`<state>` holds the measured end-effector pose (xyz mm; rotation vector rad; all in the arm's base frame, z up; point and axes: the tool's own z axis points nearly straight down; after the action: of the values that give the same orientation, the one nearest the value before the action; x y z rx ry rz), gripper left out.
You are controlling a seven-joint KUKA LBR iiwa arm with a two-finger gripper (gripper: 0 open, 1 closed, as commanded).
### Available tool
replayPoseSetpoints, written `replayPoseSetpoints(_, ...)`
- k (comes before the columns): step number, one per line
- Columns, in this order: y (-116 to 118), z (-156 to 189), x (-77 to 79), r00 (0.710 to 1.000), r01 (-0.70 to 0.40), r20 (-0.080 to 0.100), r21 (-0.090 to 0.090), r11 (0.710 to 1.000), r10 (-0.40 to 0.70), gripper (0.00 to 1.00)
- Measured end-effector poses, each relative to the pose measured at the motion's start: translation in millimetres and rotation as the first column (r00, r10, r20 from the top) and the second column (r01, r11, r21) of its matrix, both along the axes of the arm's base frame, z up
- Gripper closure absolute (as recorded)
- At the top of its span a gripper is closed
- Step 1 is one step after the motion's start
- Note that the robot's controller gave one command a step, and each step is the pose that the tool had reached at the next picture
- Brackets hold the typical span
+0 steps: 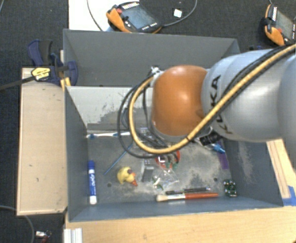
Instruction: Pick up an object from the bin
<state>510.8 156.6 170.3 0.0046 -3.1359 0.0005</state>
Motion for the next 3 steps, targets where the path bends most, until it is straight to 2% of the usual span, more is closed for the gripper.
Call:
replayPoseSetpoints(1, -1, 4, 2.1, 1.0, 0.006, 0.008, 0.001, 1.0, -0.006, 0.0)
replayPoseSetpoints(2, 12, -102, -3.6, 1.0, 0.028, 0.003, 0.001, 1.0, -0.028, 0.0)
replayPoseSetpoints(3, 26, -38, -22.5, 0.999, 0.037, 0.023, 0.007, 0.999, -0.037, 0.0)
